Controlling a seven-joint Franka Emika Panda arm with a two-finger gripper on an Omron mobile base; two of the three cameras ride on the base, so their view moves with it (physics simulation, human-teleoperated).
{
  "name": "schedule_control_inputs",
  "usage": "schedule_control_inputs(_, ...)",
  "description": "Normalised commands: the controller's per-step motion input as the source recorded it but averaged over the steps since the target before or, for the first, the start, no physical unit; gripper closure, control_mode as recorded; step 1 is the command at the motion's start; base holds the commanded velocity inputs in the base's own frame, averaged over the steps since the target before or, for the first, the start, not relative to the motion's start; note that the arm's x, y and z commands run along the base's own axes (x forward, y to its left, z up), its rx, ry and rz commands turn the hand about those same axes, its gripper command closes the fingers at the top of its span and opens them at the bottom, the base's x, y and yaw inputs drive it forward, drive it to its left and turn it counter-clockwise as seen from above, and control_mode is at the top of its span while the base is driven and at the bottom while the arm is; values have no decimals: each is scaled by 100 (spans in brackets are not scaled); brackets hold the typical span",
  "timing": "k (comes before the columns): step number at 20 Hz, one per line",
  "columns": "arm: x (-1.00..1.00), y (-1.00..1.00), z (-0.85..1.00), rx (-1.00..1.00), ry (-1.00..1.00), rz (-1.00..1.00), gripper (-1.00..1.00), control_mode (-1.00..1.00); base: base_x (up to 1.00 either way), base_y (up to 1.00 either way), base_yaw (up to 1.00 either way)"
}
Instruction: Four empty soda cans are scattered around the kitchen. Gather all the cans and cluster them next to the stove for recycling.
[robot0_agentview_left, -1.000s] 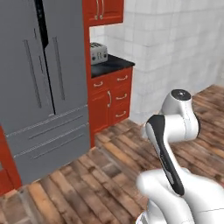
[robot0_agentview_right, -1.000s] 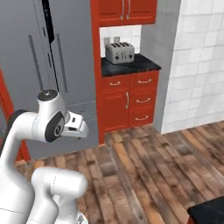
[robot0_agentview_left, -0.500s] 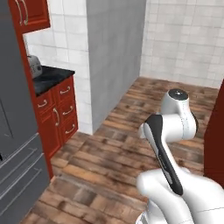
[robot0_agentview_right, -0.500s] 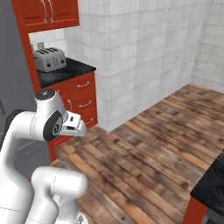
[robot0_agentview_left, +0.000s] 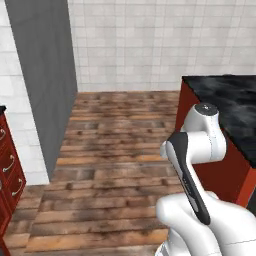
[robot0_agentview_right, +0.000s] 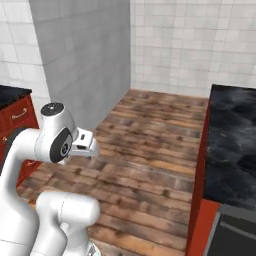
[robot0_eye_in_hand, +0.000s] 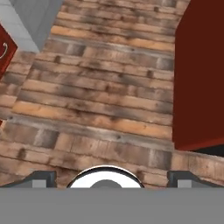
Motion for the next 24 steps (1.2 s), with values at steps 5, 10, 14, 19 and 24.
schedule_control_inputs(5, 0, 0, 0, 0, 0, 0, -100, 100, 100, 63, -48)
schedule_control_inputs(10, 0, 0, 0, 0, 0, 0, -100, 100, 100, 76, -37)
schedule_control_inputs(14, 0, 0, 0, 0, 0, 0, -100, 100, 100, 79, -26)
schedule_control_inputs(19, 0, 0, 0, 0, 0, 0, -100, 100, 100, 74, -23)
schedule_control_inputs(24, 0, 0, 0, 0, 0, 0, -100, 100, 100, 53, -14)
